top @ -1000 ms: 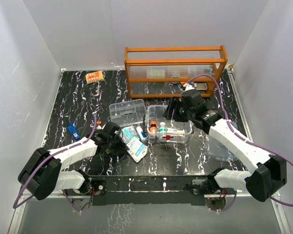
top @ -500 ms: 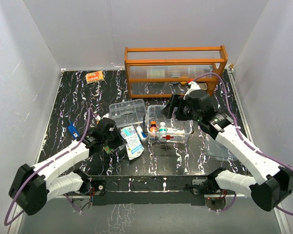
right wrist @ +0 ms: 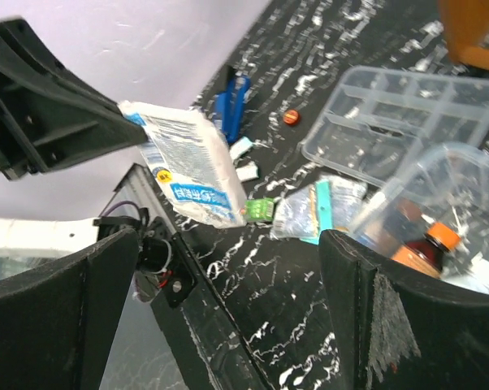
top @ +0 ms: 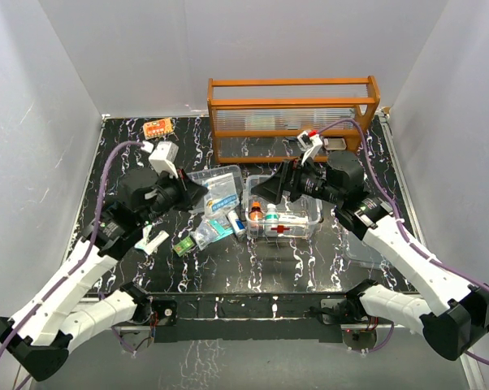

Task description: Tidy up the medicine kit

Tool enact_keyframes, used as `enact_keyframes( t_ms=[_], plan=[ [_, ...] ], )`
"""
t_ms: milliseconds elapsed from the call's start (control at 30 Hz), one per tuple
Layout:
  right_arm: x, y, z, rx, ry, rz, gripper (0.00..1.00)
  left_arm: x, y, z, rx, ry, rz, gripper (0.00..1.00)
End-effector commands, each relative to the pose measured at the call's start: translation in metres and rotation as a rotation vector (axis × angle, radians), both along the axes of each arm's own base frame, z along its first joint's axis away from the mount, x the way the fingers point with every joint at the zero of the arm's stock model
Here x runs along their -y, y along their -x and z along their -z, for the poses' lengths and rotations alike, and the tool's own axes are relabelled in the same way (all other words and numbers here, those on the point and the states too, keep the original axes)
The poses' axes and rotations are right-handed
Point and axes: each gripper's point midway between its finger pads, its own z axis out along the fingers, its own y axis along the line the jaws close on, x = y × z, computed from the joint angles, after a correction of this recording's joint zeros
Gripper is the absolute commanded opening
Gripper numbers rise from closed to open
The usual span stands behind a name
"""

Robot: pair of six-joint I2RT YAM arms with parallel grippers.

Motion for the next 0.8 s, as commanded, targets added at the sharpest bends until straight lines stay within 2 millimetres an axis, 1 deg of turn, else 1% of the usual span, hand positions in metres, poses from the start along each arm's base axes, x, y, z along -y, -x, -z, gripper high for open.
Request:
enact_keyframes(
  t_ms=[0, 100, 200, 333, 433, 567, 633, 767],
  plan=[
    [-0.013, 0.016, -0.048, 0.195, -0.116, -0.137, 0.92, 0.026, 0.018, -0.076, 0.183, 0.068, 0.234, 0.0],
    [-0.014, 0.028, -0.063, 0.241, -0.165, -0.183, 0.9, 0.041, 0.032, -0.104, 0.217, 0.148, 0.343, 0.0],
    [-0.015, 0.038, -0.076, 0.279, -0.207, -0.225, 0.82, 0.054, 0.041, -0.124, 0.225, 0.232, 0.416, 0.0],
    [-0.015, 0.049, -0.09, 0.306, -0.252, -0.271, 0.7, 0.063, 0.047, -0.139, 0.236, 0.293, 0.47, 0.0],
    [-0.016, 0.057, -0.096, 0.314, -0.274, -0.303, 0.63, 0.065, 0.047, -0.143, 0.236, 0.308, 0.478, 0.0],
    [-0.015, 0.064, -0.093, 0.314, -0.266, -0.327, 0.53, 0.067, 0.045, -0.143, 0.228, 0.315, 0.476, 0.0],
    [-0.013, 0.068, -0.094, 0.319, -0.273, -0.333, 0.47, 0.067, 0.043, -0.143, 0.225, 0.315, 0.469, 0.0],
    [-0.009, 0.067, -0.095, 0.32, -0.275, -0.298, 0.39, 0.066, 0.04, -0.141, 0.221, 0.314, 0.454, 0.0]
  ],
)
